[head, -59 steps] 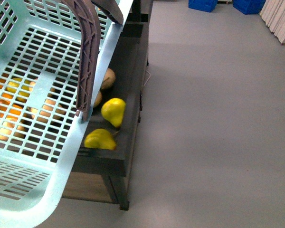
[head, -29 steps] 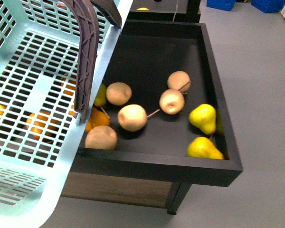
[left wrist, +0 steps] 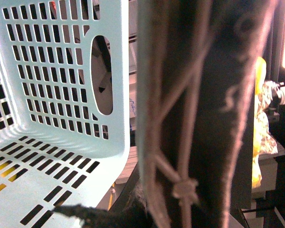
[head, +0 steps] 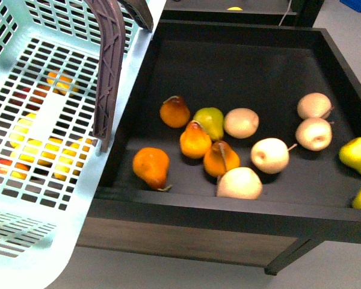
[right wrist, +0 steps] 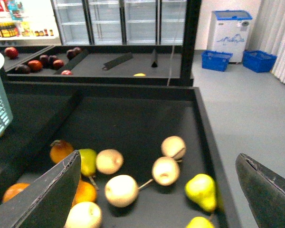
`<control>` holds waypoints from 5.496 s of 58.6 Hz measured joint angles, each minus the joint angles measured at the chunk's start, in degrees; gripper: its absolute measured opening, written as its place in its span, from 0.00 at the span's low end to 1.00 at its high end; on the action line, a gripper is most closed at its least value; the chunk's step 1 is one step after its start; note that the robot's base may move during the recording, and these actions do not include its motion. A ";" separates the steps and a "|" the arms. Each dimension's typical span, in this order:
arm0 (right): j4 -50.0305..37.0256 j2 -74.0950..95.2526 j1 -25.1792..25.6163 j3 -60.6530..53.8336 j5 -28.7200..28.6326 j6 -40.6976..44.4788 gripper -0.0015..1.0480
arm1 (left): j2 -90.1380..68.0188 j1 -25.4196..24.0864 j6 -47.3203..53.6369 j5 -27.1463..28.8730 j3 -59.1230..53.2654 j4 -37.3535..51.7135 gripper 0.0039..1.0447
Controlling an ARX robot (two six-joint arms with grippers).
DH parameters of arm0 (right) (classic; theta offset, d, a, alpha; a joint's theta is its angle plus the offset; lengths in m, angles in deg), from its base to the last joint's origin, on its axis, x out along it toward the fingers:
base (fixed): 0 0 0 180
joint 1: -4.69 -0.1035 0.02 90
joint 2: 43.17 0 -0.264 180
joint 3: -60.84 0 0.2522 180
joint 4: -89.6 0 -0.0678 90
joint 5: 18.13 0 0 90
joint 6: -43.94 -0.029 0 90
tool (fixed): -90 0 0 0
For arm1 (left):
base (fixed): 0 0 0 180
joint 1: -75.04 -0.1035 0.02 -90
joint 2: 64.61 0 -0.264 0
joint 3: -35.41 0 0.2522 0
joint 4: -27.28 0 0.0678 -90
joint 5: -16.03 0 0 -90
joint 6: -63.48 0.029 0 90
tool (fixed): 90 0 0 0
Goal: Pick mango and avocado into basket
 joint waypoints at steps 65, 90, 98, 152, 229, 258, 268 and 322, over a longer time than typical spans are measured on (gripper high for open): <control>0.00 0.00 0.00 0.00 0.00 0.00 0.92 | -0.02 -0.09 0.02 0.24 0.00 0.00 0.06; 0.02 0.00 0.02 0.00 -0.35 0.02 0.92 | 0.04 -0.66 0.31 1.03 0.00 0.02 0.06; 0.02 0.00 0.02 0.00 -0.31 0.02 0.92 | 0.09 -0.63 1.01 0.76 0.00 0.00 0.06; 0.02 0.00 0.02 0.00 -0.09 0.02 0.92 | -22.67 7.04 43.01 -60.54 36.04 -44.44 0.05; -2.56 139.91 6.71 72.63 15.65 -40.26 0.92 | -24.15 6.97 50.60 -58.36 37.44 -50.07 0.05; 2.89 148.96 7.08 85.05 16.66 -45.05 0.92 | -24.15 6.95 50.62 -58.16 37.46 -50.07 0.05; 3.58 149.50 7.32 86.27 16.41 -45.11 0.81 | -24.15 6.95 50.60 -58.18 37.46 -50.07 0.05; -13.60 93.37 12.41 47.91 7.37 -35.89 0.62 | -24.15 6.97 50.60 -58.31 37.46 -50.07 0.05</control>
